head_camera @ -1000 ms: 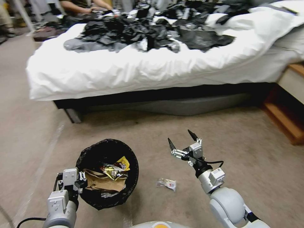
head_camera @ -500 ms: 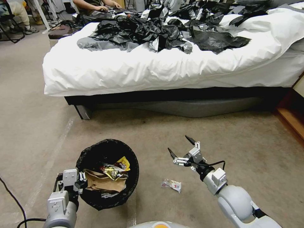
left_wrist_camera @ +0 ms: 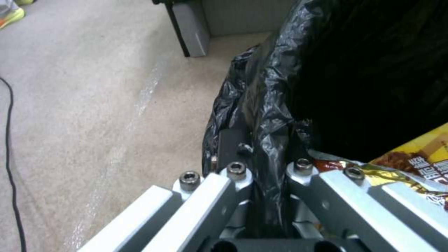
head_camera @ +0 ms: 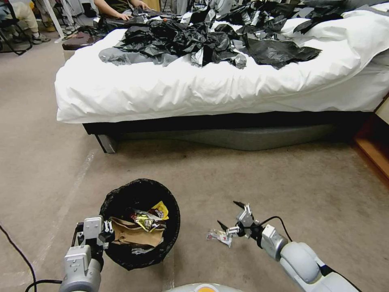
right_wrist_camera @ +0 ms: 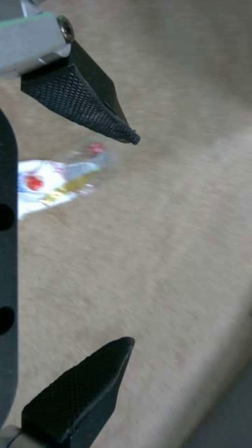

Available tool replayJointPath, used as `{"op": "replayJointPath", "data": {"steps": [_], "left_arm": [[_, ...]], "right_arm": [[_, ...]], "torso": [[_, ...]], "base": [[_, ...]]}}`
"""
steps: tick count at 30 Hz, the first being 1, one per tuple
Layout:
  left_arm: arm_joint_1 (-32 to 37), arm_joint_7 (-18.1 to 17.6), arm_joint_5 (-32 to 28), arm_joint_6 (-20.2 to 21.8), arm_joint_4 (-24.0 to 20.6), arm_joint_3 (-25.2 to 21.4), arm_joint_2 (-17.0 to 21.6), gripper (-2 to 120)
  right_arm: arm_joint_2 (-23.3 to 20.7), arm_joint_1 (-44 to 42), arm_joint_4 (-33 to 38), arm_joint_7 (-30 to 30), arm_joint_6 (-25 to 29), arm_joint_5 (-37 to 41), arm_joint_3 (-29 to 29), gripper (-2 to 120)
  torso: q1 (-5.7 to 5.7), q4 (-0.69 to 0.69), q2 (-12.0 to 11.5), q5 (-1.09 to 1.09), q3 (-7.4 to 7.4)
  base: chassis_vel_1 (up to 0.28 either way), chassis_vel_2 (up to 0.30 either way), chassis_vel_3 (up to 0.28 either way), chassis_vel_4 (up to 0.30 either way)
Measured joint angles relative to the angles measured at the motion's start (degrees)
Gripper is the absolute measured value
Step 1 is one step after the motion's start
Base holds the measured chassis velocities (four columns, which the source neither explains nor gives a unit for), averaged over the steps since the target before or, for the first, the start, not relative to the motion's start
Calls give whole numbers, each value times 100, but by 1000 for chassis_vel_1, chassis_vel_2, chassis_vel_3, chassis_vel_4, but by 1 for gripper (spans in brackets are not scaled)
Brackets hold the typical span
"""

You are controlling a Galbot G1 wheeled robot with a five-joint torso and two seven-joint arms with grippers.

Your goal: Pick up the trash bin, then pick up the garbage from the floor and place it into the trash bin.

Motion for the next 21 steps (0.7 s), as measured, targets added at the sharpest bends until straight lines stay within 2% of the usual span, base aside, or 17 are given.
{"op": "replayJointPath", "data": {"steps": [5, 7, 10, 17, 21], "left_arm": [[33, -1, 18, -33, -1, -5, -12, 0], [51, 3, 30, -66, 13, -2, -26, 0], [59, 6, 51, -79, 25, 13, -35, 0], [57, 9, 96, -80, 19, 75, -48, 0], [81, 9, 146, -113, 15, 118, -66, 0]], "right_arm": [[125, 189, -590, -228, 292, -148, -150, 100], [339, 370, -1077, -360, 724, -156, -200, 100], [506, 511, -1386, -466, 918, -141, -217, 100], [604, 619, -1661, -582, 1044, -214, -245, 100], [806, 699, -1946, -601, 1115, -314, -216, 100]], "torso": [[0, -2, 0, -1, 0], [0, -1, 0, 1, 0], [0, 0, 0, 1, 0], [0, -2, -1, -1, 0], [0, -1, -1, 1, 0]], "base": [[0, 0, 0, 0], [0, 0, 0, 0], [0, 0, 0, 0], [0, 0, 0, 0], [0, 0, 0, 0]]}}
